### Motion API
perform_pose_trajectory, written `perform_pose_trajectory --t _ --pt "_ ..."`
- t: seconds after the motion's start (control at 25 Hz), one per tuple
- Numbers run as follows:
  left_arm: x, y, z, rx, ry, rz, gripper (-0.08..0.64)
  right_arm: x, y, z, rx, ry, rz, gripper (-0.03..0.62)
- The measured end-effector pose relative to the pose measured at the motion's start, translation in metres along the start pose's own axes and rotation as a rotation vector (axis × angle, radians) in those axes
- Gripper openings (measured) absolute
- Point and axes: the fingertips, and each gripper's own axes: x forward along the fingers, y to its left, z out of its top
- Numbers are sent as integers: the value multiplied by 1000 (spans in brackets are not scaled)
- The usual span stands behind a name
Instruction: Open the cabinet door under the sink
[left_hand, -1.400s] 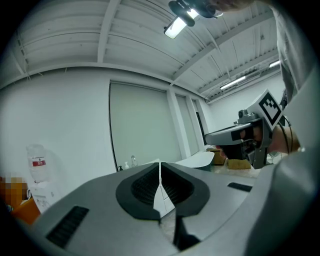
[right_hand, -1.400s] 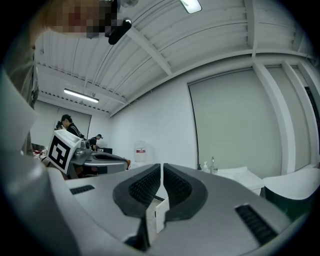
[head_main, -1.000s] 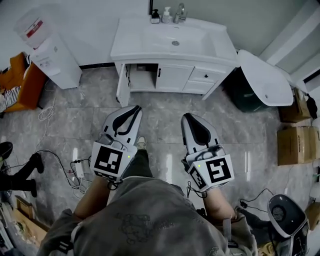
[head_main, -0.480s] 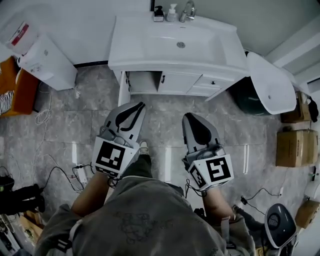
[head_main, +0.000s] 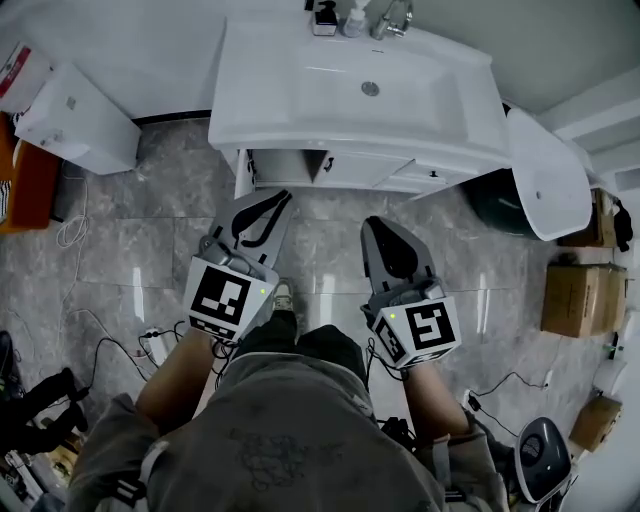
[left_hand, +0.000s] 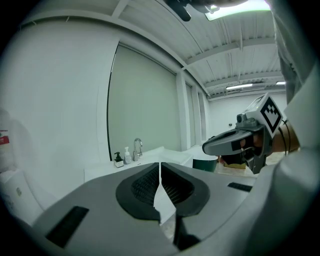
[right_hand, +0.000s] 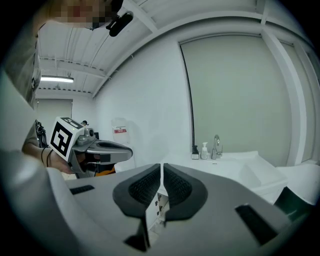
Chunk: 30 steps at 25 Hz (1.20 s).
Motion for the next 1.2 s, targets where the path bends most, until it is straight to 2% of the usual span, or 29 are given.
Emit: perform_pose_trajectory --t 0.12,0.28,0.48,0.6,0.72,0.92,1.2 --pt "17 14 -15 -32 -11 30 26 19 -8 -7 3 -2 19 35" --pt "37 35 -41 -47 22 71 26 47 -22 -20 21 -19 37 37" --pt "69 48 -67 -66 51 109 26 85 -50 -49 54 16 49 38" --pt "91 48 -83 -70 57 115 26 106 -65 -73 75 42 57 43" --pt "113 49 -102 -74 61 117 26 129 -79 -99 96 75 65 118" --pt "142 55 -145 -138 92 123 26 168 -100 -146 101 151 67 129" --pt "174 63 -196 -148 127 143 26 210 -121 -214 106 234 30 132"
